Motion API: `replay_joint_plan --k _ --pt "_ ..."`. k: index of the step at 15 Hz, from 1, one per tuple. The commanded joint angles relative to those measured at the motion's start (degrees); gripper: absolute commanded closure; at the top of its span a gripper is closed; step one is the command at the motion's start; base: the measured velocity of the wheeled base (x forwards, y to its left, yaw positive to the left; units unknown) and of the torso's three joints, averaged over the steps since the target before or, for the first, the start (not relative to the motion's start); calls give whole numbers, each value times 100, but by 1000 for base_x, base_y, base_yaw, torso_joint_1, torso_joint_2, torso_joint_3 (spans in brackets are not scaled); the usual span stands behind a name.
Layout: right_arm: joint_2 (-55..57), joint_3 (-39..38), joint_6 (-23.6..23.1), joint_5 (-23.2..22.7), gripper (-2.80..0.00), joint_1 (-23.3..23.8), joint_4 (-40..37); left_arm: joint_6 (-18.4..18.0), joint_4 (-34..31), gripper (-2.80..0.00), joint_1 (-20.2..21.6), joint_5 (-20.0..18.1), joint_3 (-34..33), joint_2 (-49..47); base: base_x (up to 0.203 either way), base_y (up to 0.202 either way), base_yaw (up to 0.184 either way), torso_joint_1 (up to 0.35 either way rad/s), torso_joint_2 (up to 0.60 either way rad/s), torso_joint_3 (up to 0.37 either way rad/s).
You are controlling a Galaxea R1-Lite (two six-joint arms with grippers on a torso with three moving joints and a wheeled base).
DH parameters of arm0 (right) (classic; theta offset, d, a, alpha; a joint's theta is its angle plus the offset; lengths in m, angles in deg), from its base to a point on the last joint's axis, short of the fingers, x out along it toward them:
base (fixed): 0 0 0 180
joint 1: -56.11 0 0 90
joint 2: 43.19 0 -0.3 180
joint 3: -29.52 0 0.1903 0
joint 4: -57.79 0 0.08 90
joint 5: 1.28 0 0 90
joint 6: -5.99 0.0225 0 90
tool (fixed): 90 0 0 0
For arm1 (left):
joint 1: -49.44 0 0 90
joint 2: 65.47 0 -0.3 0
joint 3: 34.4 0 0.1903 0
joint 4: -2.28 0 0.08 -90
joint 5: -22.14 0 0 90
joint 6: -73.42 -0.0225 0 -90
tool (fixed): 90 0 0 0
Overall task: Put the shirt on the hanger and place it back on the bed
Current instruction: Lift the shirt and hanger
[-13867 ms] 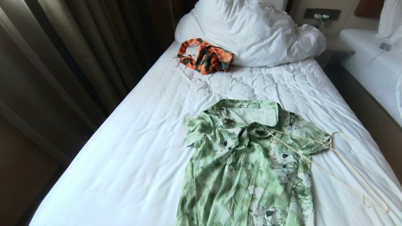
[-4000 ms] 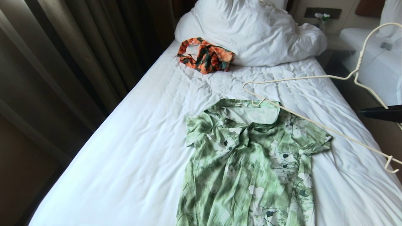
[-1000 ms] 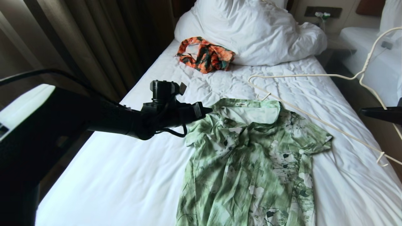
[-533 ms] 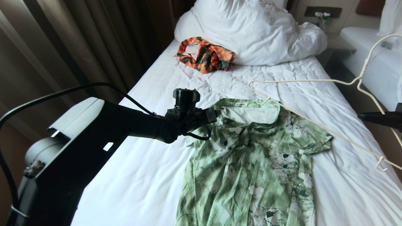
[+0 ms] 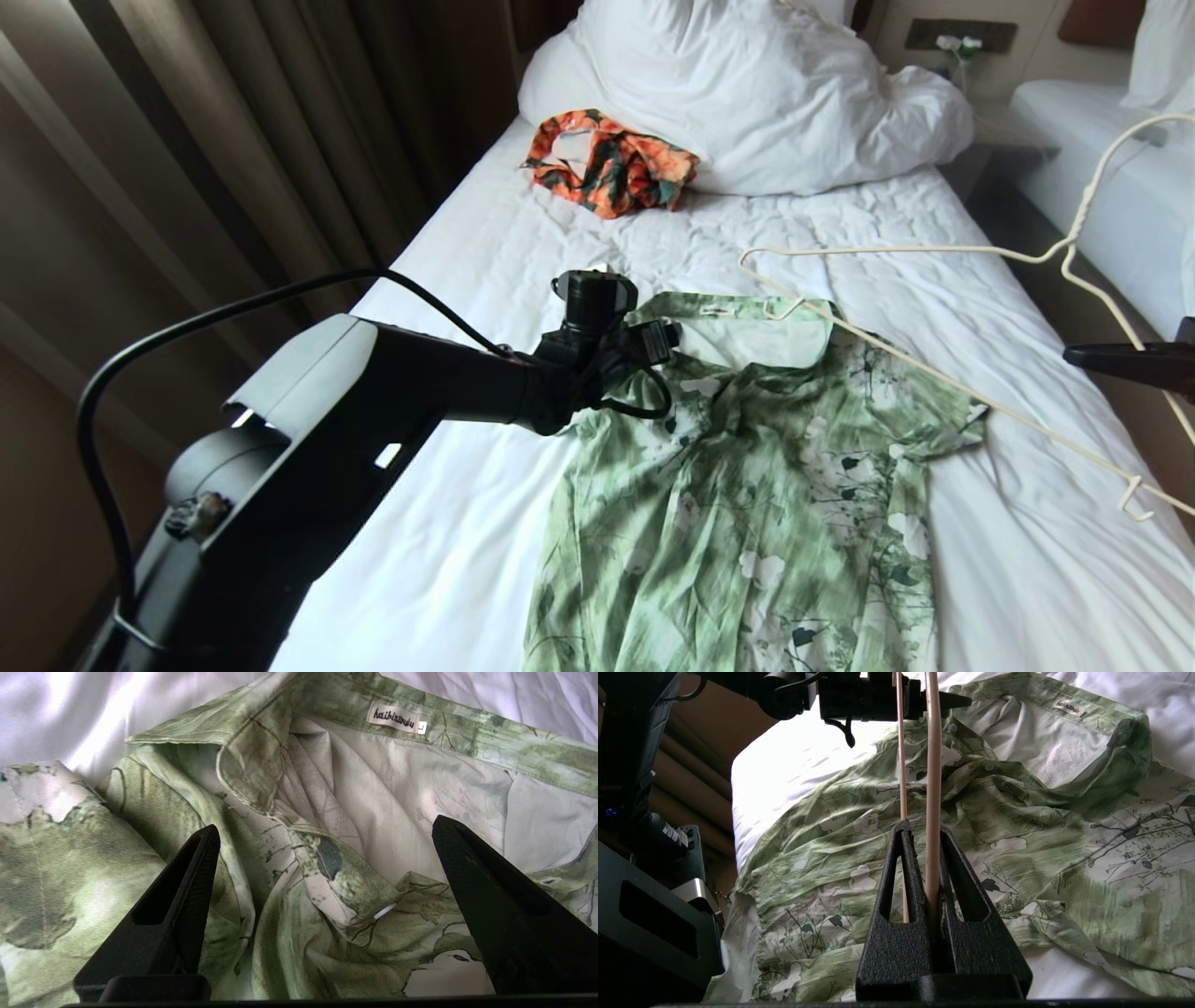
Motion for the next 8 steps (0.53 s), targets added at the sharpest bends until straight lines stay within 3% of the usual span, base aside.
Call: replay_joint_plan --k 1,4,5,8 --pt "1 -22 -28 -51 0 50 -1 -108 18 -280 -40 19 106 -182 0 0 0 0 0 0" --pt "18 -22 -37 -51 0 50 0 -245 14 -280 -50 73 311 -307 0 0 0 0 0 0" --pt "9 -22 -37 -51 0 50 7 -319 19 0 -44 139 390 -362 0 0 0 0 0 0" --pt "9 -22 -28 -52 0 50 80 -424 13 0 -37 405 763 -620 0 0 0 0 0 0"
